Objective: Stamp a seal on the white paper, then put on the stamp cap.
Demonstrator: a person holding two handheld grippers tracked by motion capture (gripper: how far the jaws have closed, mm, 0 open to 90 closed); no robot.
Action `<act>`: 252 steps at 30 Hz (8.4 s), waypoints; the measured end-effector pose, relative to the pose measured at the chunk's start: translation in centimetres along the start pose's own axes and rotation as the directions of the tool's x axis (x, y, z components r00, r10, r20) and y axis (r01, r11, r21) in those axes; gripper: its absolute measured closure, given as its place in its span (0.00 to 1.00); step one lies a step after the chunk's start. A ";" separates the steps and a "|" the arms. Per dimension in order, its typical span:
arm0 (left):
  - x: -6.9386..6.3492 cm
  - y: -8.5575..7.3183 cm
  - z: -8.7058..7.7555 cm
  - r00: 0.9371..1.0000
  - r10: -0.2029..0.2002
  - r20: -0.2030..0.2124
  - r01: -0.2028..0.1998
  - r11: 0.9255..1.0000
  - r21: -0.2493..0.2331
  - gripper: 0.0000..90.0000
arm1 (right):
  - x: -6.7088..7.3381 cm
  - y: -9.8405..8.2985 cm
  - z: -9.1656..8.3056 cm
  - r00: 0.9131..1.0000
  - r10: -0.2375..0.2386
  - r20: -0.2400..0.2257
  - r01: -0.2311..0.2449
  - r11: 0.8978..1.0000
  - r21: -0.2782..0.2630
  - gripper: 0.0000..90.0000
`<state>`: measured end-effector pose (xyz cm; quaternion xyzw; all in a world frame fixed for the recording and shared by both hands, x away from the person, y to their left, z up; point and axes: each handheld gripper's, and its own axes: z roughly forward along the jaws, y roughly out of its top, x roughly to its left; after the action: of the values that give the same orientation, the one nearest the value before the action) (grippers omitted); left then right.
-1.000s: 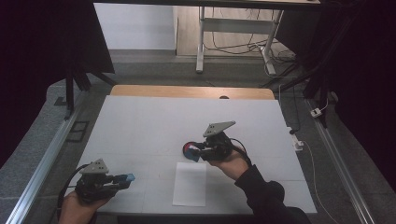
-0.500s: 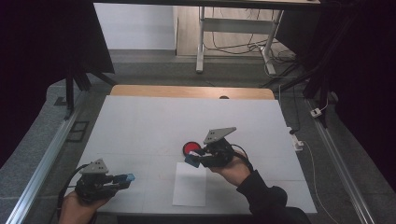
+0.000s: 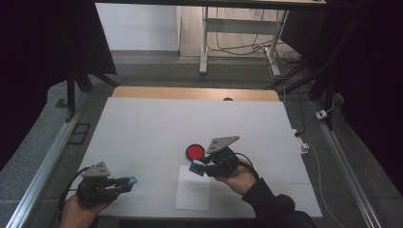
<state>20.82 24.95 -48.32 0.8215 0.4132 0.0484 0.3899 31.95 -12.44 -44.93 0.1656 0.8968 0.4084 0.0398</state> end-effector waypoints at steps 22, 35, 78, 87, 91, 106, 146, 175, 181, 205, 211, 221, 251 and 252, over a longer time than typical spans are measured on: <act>0.0 0.0 0.0 1.000 0.003 0.000 -0.003 1.000 -0.001 0.76 | 0.9 -1.5 2.1 0.999 -0.028 -0.020 0.030 0.997 0.076 0.78; 0.0 0.0 0.0 1.000 0.004 0.001 -0.004 1.000 -0.001 0.76 | 1.3 -2.2 3.6 0.997 -0.074 -0.020 0.075 0.991 0.112 0.78; 0.0 0.0 0.1 1.000 0.002 0.002 -0.002 1.000 0.005 0.76 | 1.8 -3.1 4.3 0.993 -0.112 0.028 0.108 0.988 0.111 0.79; 0.0 0.0 0.1 1.000 0.000 0.003 0.000 1.000 0.005 0.76 | 0.5 -3.4 4.2 0.999 -0.016 -0.034 0.019 0.997 0.080 0.79; 0.0 0.0 0.1 1.000 0.000 0.003 0.000 1.000 0.005 0.76 | 0.5 -3.3 4.2 0.999 -0.029 -0.031 0.032 0.996 0.085 0.79; 0.0 0.0 0.1 1.000 0.002 0.004 -0.002 1.000 0.004 0.76 | 1.3 -3.1 4.2 0.997 -0.079 0.011 0.078 0.991 0.106 0.78; 0.0 0.0 0.0 1.000 0.006 0.004 -0.006 1.000 0.002 0.76 | 1.0 -1.0 0.8 1.000 -0.024 -0.003 0.024 1.000 -0.014 0.78; -0.1 0.0 0.1 1.000 0.013 0.006 -0.013 1.000 0.007 0.76 | 0.9 0.3 -1.5 0.999 -0.016 -0.036 0.012 0.994 -0.105 0.78; -0.1 0.1 0.1 1.000 0.015 0.004 -0.015 1.000 0.005 0.76 | 0.9 0.3 -1.7 0.999 -0.018 -0.038 0.014 0.994 -0.108 0.78; -0.5 0.7 -0.1 0.998 0.059 0.038 -0.058 0.998 -0.035 0.76 | 0.9 0.5 -2.2 0.998 -0.037 -0.041 0.032 0.992 -0.119 0.78; -0.8 1.2 0.1 0.995 0.091 0.048 -0.089 0.995 -0.041 0.76 | 0.9 0.6 -2.4 0.998 -0.038 -0.043 0.033 0.992 -0.125 0.78; -1.0 2.6 1.0 0.988 0.133 0.081 -0.129 0.990 -0.055 0.76 | 0.9 0.9 -3.0 0.997 -0.047 -0.054 0.039 0.989 -0.142 0.78; -2.9 7.5 5.5 0.924 0.296 0.244 -0.280 0.955 -0.097 0.76 | 0.5 1.6 -3.9 0.992 -0.060 -0.111 0.038 0.981 -0.191 0.78; -3.0 7.7 5.7 0.921 0.300 0.248 -0.284 0.954 -0.099 0.76 | 0.4 1.6 -3.9 0.992 -0.060 -0.112 0.037 0.980 -0.194 0.78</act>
<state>26.09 16.67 -46.27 0.8608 0.2294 0.0104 0.4542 31.15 -14.12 -41.06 0.1147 0.8579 0.5006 0.0130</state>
